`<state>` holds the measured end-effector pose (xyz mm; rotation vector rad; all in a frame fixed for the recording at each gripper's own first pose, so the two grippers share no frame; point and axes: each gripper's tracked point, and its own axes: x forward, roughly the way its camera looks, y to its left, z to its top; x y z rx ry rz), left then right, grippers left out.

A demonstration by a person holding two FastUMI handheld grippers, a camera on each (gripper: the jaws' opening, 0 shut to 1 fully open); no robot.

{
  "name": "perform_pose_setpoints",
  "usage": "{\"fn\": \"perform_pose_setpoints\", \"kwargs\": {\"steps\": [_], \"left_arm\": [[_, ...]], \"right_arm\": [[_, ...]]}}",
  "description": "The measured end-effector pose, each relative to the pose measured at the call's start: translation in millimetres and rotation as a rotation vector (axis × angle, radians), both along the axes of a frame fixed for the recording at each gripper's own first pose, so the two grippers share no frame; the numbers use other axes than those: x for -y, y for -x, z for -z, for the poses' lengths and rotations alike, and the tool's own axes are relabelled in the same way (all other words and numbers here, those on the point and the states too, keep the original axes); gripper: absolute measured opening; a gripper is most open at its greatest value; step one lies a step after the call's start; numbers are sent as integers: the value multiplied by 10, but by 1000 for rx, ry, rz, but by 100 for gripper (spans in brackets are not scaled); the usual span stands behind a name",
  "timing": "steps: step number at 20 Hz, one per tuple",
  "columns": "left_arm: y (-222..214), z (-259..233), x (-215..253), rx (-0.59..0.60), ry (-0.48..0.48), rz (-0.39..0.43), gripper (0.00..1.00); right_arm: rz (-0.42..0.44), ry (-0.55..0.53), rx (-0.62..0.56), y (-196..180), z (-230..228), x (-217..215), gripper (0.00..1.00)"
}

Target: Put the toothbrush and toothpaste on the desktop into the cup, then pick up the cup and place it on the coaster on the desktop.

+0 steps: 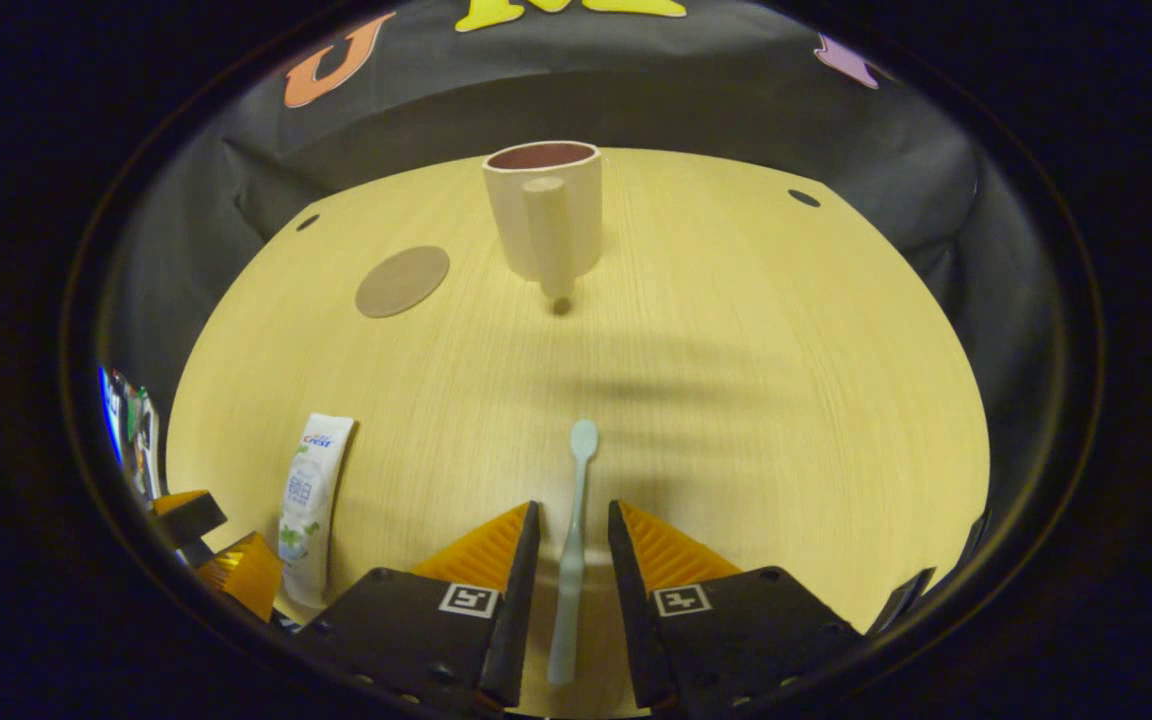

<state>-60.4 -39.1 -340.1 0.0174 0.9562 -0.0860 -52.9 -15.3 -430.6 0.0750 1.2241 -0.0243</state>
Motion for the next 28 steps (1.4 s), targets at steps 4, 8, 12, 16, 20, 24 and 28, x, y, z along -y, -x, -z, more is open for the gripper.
{"fn": "perform_pose_setpoints", "kwargs": {"steps": [4, 8, 12, 16, 20, 24, 28], "left_arm": [[-22, 82, -12, -11, 6, -7, 99], [-72, 202, -16, -20, -2, -9, 99], [-77, 313, 8, -27, -6, -3, 99], [-122, 395, 54, -24, -6, -12, 99], [-227, 462, 59, -1, -20, -21, 99], [-284, 532, 62, -15, -24, -38, 93], [-435, 487, 140, 2, -45, -14, 82]], "right_arm": [[30, -32, -8, -25, 6, -16, 11], [48, -64, -11, -42, 11, -3, 1], [50, -95, -18, -41, -4, 5, 1], [52, -127, 10, -45, -157, 8, 0], [49, -144, 37, -29, -352, 44, 0], [43, -145, 65, -28, -507, 95, 0], [55, -149, 78, -22, -605, 160, 0]]}}
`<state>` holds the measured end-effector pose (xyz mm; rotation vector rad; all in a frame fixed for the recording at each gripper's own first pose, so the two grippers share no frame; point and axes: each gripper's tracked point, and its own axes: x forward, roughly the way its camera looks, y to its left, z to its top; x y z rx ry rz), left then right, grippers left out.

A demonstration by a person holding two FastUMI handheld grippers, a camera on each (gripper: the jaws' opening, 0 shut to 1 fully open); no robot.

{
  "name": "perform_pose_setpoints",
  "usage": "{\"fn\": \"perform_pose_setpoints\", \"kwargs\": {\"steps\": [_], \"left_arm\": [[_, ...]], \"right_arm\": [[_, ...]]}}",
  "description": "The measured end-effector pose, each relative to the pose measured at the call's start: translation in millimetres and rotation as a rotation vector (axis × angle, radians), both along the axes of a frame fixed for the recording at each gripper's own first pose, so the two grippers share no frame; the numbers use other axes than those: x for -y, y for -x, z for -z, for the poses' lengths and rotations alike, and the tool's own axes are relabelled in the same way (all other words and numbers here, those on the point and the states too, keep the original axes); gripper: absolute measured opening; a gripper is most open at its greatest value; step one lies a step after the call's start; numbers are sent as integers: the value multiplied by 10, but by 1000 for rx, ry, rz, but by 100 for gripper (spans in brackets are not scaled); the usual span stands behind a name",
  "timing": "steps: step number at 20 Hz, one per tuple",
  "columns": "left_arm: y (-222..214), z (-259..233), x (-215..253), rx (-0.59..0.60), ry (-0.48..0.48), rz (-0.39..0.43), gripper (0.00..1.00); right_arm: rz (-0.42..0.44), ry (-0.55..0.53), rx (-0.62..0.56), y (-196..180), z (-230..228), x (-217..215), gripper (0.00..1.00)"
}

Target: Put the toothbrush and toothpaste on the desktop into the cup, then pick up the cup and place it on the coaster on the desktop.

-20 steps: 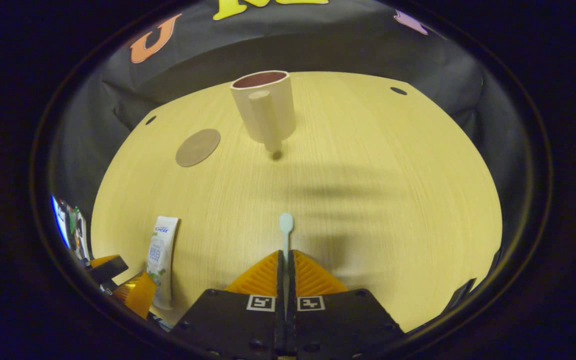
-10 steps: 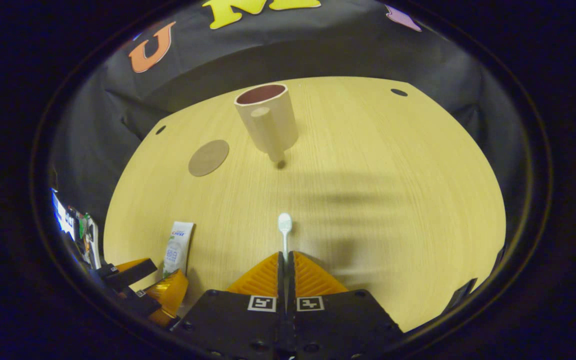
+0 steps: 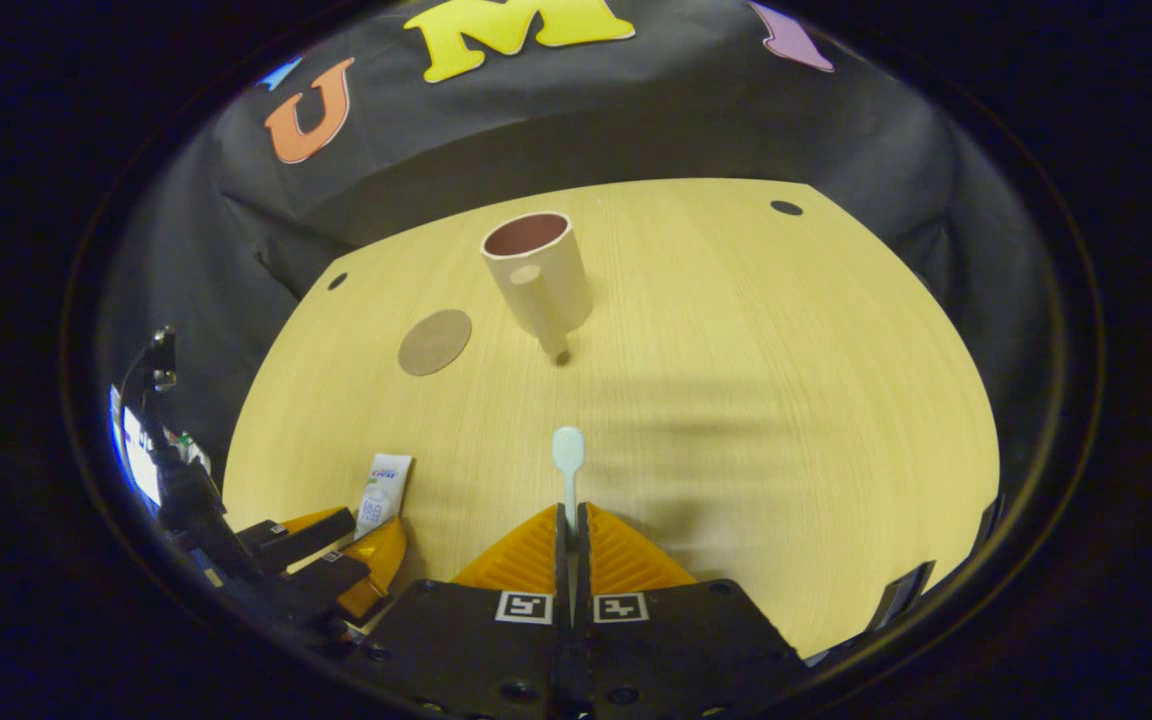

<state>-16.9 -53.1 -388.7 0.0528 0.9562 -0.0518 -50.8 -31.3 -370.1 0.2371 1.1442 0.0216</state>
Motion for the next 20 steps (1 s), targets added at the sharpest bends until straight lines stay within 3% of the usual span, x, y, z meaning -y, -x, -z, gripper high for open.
{"fn": "perform_pose_setpoints", "kwargs": {"steps": [6, 7, 8, 10, 20], "left_arm": [[-256, -145, 190, -3, 3, -3, 51], [-167, -66, 119, -10, 4, -2, 55], [-200, -97, 155, -14, 6, -3, 46], [-234, -170, 186, -13, 27, -14, 41], [-257, -586, 68, 94, 87, -39, 29]], "right_arm": [[3, 6, 31, -69, -78, 62, 0], [0, 8, 38, -87, -103, 70, 3], [-4, 10, 47, -102, -123, 69, 0], [-10, 16, 68, -146, -186, 70, 3], [-36, 34, 221, -609, -724, -30, 0]]}}
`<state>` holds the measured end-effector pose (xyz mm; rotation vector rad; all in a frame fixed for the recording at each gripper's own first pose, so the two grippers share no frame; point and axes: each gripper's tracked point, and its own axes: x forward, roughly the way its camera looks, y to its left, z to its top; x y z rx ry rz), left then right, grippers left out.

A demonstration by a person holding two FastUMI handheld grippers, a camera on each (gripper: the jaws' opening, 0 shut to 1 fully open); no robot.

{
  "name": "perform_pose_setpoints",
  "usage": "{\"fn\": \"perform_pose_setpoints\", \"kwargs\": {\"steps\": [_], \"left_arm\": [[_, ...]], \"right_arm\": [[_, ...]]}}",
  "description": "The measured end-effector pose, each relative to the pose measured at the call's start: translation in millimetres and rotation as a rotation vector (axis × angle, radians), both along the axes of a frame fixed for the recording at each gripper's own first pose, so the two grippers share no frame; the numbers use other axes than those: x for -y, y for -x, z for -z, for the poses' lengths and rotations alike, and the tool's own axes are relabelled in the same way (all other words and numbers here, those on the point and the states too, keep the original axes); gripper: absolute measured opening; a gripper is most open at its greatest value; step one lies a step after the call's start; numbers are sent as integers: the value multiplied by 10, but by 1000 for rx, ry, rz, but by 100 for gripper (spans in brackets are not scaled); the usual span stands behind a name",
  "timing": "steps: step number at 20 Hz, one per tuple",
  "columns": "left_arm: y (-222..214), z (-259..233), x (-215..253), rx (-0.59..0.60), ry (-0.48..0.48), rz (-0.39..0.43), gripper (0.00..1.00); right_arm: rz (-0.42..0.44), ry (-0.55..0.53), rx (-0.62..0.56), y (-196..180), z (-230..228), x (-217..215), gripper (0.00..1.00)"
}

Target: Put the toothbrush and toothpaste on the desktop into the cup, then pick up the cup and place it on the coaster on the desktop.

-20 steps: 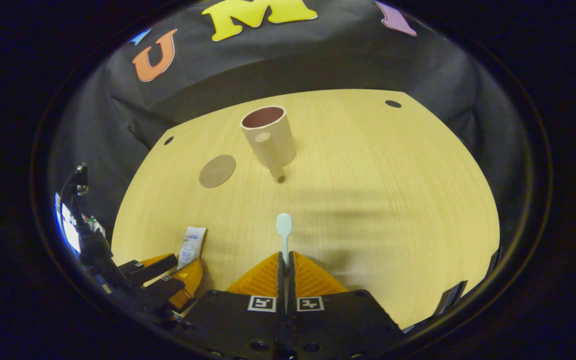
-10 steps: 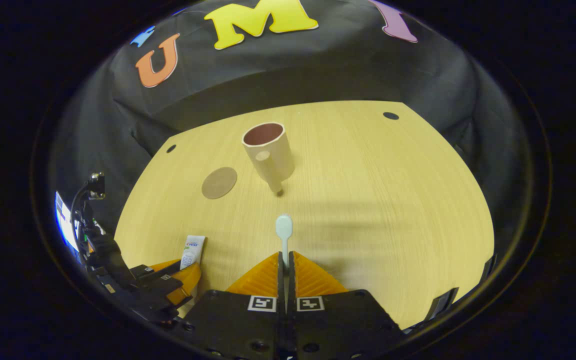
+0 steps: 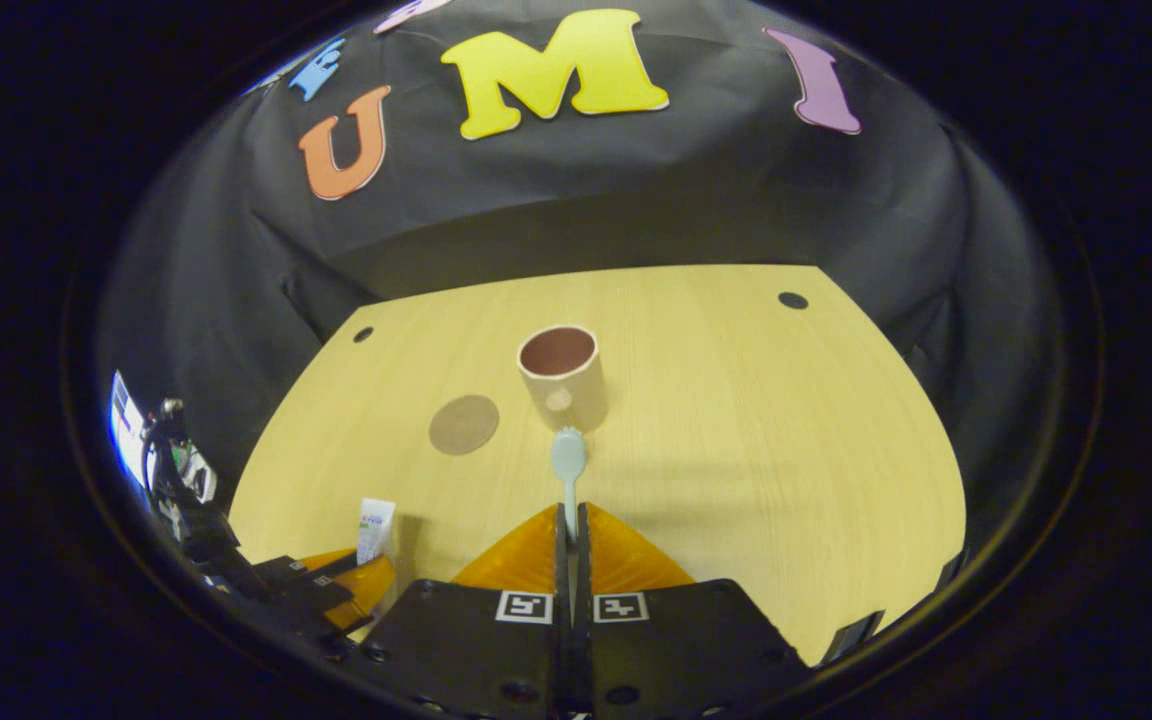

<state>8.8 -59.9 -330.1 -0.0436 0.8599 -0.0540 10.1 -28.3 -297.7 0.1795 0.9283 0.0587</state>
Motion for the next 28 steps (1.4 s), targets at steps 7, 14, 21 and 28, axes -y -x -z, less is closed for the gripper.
{"fn": "perform_pose_setpoints", "kwargs": {"steps": [7, 14, 21, 28], "left_arm": [[-105, -256, -62, 64, 26, -31, 29], [-341, -577, -129, 129, 0, -26, 28], [-515, -627, -112, 144, -45, 1, 28], [-602, -652, -33, 143, -51, 9, 28]], "right_arm": [[-20, 24, 157, -759, -426, -98, 0], [-30, 14, 357, -1684, -766, -257, 0], [-51, 23, 414, -2192, -568, -346, 0], [-45, 22, 390, -2271, -237, -346, 4]]}}
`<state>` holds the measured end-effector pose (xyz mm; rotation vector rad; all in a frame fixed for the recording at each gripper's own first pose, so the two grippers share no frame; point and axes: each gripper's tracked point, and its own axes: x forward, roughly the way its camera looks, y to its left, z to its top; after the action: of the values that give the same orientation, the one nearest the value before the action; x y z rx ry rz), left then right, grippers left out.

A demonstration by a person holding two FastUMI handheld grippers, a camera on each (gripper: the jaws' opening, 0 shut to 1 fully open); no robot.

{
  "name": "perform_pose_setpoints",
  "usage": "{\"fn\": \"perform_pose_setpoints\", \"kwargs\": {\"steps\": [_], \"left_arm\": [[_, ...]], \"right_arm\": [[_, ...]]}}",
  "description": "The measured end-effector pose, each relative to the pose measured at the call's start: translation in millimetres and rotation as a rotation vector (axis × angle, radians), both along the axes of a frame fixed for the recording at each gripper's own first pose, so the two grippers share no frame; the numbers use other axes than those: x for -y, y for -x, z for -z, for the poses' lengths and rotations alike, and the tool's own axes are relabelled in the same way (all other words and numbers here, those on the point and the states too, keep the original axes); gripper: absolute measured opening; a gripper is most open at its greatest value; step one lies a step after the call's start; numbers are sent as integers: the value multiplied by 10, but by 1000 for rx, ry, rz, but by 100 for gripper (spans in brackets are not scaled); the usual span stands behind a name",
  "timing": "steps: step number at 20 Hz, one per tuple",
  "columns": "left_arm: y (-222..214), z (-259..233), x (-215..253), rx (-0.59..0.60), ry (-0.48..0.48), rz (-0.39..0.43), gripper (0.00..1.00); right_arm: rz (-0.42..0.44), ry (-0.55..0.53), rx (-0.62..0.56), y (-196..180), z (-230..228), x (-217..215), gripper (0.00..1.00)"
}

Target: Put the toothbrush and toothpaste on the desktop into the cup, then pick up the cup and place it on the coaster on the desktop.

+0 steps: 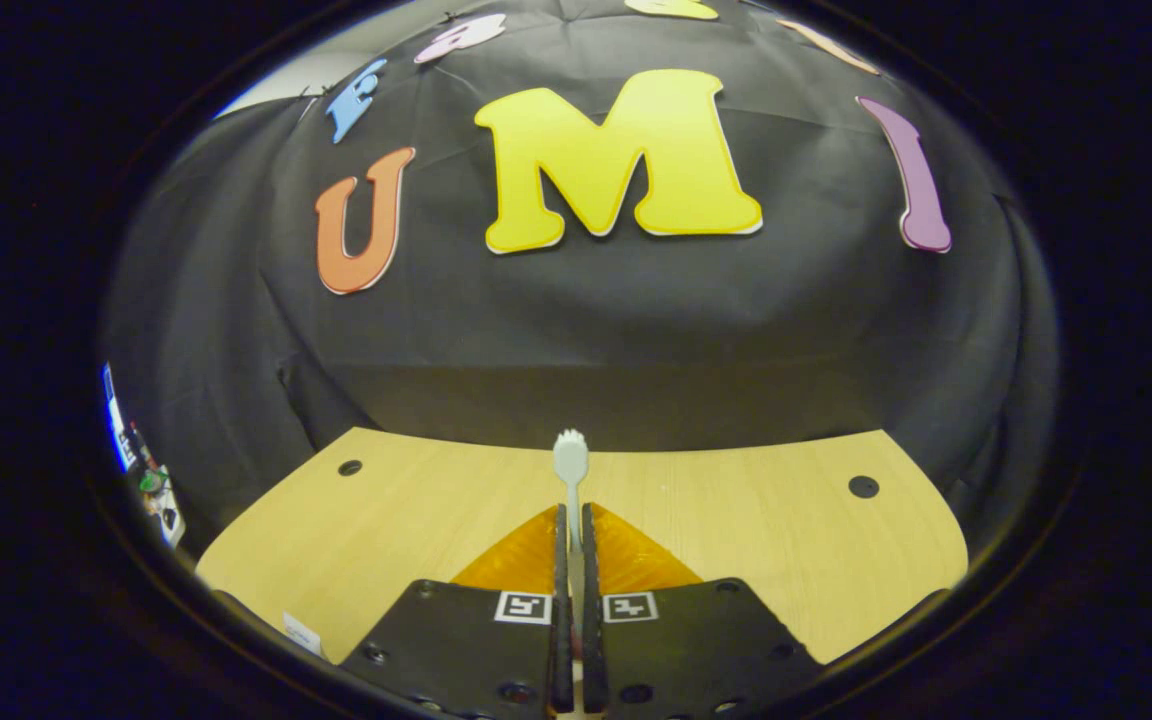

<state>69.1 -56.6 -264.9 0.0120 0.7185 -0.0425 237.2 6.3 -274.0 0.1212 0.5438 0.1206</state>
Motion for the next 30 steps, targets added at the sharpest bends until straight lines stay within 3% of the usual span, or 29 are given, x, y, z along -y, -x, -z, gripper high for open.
{"fn": "perform_pose_setpoints", "kwargs": {"steps": [1, 3, 4, 7, 8, 10, 18, 30], "left_arm": [[5, -12, 8, 3, -1, 0, 28], [-31, -47, 34, 14, -6, 4, 28], [-51, -74, 46, 25, -7, 7, 28], [-146, -150, 82, 56, -13, 18, 28], [-181, -189, 103, 68, -11, 22, 28], [-269, -273, 150, 103, -4, 28, 28], [-934, -637, 612, 301, 46, 106, 28], [-1904, -871, 1649, 587, 161, 248, 28]], "right_arm": [[-2, -4, -18, 32, 59, 2, 5], [-10, -10, -44, 78, 134, 3, 24], [-8, -5, -45, 84, 119, 28, 40], [1, -3, -26, 137, 18, 89, 48], [3, -1, -19, 155, -26, 117, 61], [4, 2, -7, 204, -136, 178, 68], [36, 42, 23, 460, -470, 712, 75], [179, 134, -115, 1057, -198, 2015, 79]]}}
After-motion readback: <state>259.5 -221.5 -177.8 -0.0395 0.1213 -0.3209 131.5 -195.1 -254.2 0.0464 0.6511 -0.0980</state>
